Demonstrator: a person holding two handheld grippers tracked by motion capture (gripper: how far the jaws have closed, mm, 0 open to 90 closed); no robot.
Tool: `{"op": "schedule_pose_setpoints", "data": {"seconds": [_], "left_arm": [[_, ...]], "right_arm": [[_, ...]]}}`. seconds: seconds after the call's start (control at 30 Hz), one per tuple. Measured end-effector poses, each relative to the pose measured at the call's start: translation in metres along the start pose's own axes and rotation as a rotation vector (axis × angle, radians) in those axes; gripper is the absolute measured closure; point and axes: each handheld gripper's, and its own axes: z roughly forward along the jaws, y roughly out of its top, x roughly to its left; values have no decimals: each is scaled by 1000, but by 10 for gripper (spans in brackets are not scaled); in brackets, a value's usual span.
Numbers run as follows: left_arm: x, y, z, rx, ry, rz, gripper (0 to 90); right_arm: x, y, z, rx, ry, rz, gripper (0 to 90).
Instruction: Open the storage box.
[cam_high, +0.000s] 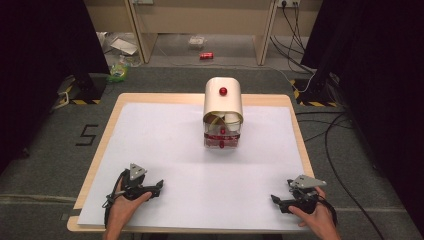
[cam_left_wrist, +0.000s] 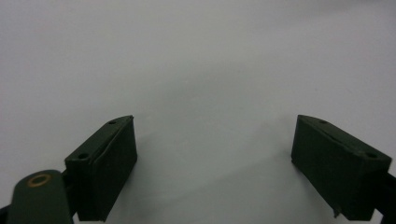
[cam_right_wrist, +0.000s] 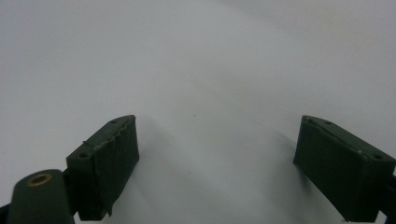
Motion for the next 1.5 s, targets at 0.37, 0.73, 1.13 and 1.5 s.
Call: {"op": "schedule_pose_setpoints", "data": {"seconds": [0.37,0.73,1.13,1.5], "left_arm": [[0,0,0,-2,7,1,137],[-4,3,-4,-84,-35,-31,167],[-28,14,2,-109,-90,34,175],[-48,38,8,-156,-149,70,183]], "right_arm": [[0,0,0,0,0,0,139],[0,0,0,0,-1,0,139],[0,0,0,0,0,0,138],[0,0,0,0,1,1,138]]}}
